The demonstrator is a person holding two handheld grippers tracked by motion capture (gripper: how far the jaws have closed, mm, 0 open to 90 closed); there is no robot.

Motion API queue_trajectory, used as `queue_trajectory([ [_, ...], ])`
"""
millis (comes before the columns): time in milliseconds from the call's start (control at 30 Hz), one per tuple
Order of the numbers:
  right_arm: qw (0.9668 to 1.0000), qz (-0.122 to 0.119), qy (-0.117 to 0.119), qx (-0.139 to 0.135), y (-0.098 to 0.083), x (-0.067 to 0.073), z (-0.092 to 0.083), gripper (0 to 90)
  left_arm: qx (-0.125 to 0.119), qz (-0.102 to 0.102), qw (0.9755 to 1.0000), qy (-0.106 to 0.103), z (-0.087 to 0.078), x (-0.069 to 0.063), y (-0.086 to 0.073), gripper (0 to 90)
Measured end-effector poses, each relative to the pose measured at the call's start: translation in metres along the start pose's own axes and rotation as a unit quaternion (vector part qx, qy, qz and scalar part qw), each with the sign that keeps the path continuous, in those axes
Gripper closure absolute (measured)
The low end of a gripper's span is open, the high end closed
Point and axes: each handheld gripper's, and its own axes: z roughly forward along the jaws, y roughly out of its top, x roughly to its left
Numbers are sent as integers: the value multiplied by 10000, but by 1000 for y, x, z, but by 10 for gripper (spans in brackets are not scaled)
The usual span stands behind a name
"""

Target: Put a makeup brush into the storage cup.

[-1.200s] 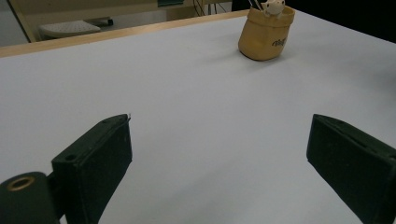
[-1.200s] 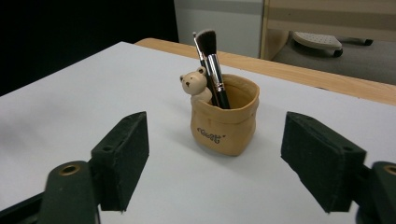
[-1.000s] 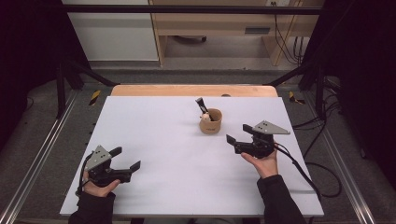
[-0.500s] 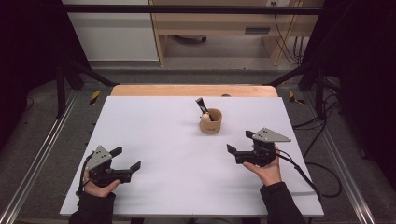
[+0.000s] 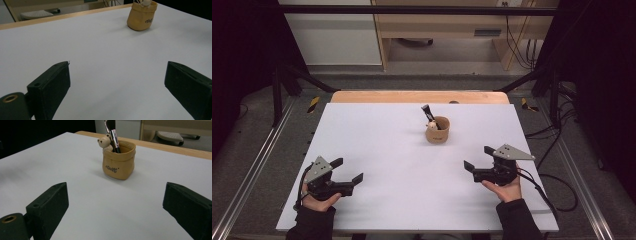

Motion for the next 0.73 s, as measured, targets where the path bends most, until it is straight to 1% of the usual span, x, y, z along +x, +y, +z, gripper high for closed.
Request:
queue_trajectory([
  [67, 10000, 14, 1, 1, -3, -1, -3, 62, -7, -2, 10000, 4, 0, 0, 0, 59],
  [200, 9999, 11, -75, 85, -10, -5, -7, 56, -9, -7, 10000, 15, -1, 0, 0, 59],
  [367, 9998, 80, -118, 103, -17, -9, -13, 52, 3, -13, 10000, 23, -1, 1, -1, 59],
  [567, 9997, 153, -164, 120, -22, -11, -16, 49, -11, -33, 10000, 33, -1, 1, -2, 59],
  [633, 9997, 123, -186, 122, -23, -11, -17, 48, 10, -31, 10000, 38, -1, 1, -3, 59],
  [733, 9996, 164, -205, 112, -24, -12, -20, 47, 27, -51, 10000, 54, 0, 2, -4, 59],
])
